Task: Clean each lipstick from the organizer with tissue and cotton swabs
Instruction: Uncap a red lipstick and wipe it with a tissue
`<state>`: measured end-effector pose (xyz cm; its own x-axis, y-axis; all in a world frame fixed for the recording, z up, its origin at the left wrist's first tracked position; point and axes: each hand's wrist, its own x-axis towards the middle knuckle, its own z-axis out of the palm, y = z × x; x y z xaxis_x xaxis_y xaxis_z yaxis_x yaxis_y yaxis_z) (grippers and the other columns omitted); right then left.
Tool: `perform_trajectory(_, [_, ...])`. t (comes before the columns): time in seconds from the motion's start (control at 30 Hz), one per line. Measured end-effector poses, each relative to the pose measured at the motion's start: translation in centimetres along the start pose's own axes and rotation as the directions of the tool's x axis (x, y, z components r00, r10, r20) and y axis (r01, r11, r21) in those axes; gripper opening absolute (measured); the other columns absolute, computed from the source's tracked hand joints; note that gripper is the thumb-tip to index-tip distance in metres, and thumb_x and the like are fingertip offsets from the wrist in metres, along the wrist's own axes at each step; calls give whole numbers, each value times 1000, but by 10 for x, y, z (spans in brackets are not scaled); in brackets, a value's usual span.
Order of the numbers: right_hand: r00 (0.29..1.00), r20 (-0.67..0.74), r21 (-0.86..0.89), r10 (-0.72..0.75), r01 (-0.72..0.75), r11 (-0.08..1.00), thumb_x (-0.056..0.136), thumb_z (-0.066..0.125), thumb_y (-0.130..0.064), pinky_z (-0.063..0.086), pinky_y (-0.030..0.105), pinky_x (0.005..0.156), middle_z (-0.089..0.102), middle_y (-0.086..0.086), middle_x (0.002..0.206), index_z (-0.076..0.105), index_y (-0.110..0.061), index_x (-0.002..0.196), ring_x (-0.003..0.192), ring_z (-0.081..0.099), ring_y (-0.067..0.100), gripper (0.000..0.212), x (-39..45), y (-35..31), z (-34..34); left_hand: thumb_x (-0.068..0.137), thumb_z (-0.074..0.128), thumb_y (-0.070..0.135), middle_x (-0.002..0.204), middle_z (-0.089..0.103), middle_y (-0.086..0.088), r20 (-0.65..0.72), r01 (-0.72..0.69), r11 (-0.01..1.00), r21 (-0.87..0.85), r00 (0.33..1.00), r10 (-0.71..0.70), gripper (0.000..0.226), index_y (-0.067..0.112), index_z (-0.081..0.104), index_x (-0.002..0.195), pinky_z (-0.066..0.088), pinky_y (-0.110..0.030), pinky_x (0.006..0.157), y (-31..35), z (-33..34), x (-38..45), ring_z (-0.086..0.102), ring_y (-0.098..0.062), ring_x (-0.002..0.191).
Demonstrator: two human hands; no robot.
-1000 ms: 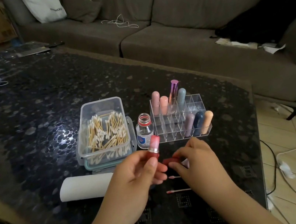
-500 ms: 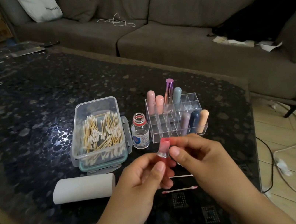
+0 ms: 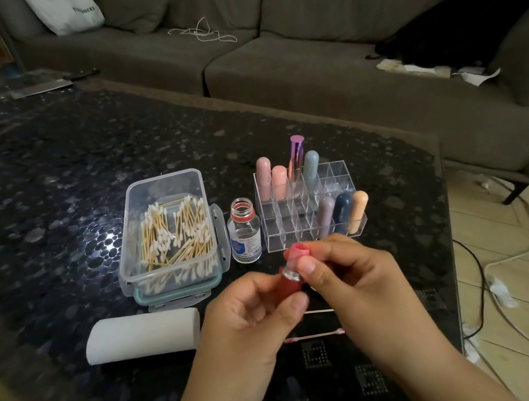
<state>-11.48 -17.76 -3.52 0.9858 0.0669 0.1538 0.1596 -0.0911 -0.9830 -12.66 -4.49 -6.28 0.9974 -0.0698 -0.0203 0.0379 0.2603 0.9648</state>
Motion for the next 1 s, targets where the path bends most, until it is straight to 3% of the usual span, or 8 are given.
perform_trajectory(0.1, [1000, 16, 19, 3, -4, 1000, 80, 69, -38, 53, 19, 74, 68, 2, 86, 76, -31, 85, 85, 67, 14, 11, 0, -2, 0, 66, 74, 38, 78, 68, -10, 91, 87, 991, -99, 993, -78, 23, 18, 72, 75, 56, -37, 76, 3, -1, -1, 65, -20, 76])
perform_trajectory(0.17, [1000, 22, 34, 19, -19, 999, 80, 69, -36, 55, 24, 74, 67, 5, 86, 76, -27, 84, 82, 69, 20, 12, 0, -3, -2, 76, 62, 47, 73, 64, -16, 210, 221, 948, -228, 962, -174, 33, 15, 72, 77, 54, -35, 65, 8, 0, -2, 62, -25, 66])
perform_trajectory(0.27, [995, 70, 151, 64, -74, 986, 76, 64, -28, 57, 32, 51, 62, 14, 80, 74, -13, 82, 53, 64, 27, 19, -4, -10, -1, 78, 55, 43, 62, 56, -15, 271, 300, 899, -318, 938, -217, 37, 10, 72, 80, 49, -30, 55, 9, 0, -3, 54, -22, 54])
perform_trajectory(0.43, [997, 69, 203, 27, -41, 978, 78, 64, -21, 54, 25, 49, 62, 8, 78, 75, -11, 82, 52, 62, 17, 16, -4, -11, -1, 58, 86, 44, 63, 56, -9, 261, 238, 892, -384, 955, -142, 41, 10, 71, 77, 49, -25, 57, 3, -2, -1, 53, -15, 56])
perform_trajectory(0.6, [998, 28, 85, -55, 52, 995, 77, 70, -32, 51, 18, 73, 68, -2, 84, 76, -24, 89, 82, 67, 10, 15, -3, -2, -4, 44, 93, 39, 67, 62, -9, 182, 172, 906, -386, 977, -108, 43, 13, 71, 69, 52, -24, 61, 1, -1, 0, 59, -15, 60])
perform_trajectory(0.77, [999, -7, 63, -47, 48, 997, 78, 65, -27, 50, 16, 74, 68, -2, 85, 76, -27, 88, 84, 67, 8, 15, -3, 1, 0, 43, 91, 43, 79, 70, -7, 40, 70, 960, -270, 997, -62, 43, 18, 72, 73, 54, -25, 67, -3, 3, -1, 65, -15, 71])
perform_trajectory(0.9, [1000, 12, 146, 20, -21, 989, 80, 67, -29, 55, 24, 57, 63, 7, 82, 76, -19, 84, 63, 64, 13, 14, -4, -6, -1, 75, 60, 47, 69, 61, -13, 230, 282, 891, -355, 950, -209, 38, 13, 75, 80, 52, -29, 60, 5, 6, -2, 60, -19, 61])
perform_trajectory(1.0, [999, 49, 203, 17, -27, 979, 82, 66, -25, 50, 29, 42, 59, 7, 78, 75, -14, 84, 46, 58, 20, 14, -6, -5, 1, 74, 57, 38, 60, 57, -10, 248, 298, 887, -353, 944, -218, 30, 13, 74, 71, 50, -27, 55, 8, 4, -1, 54, -17, 54])
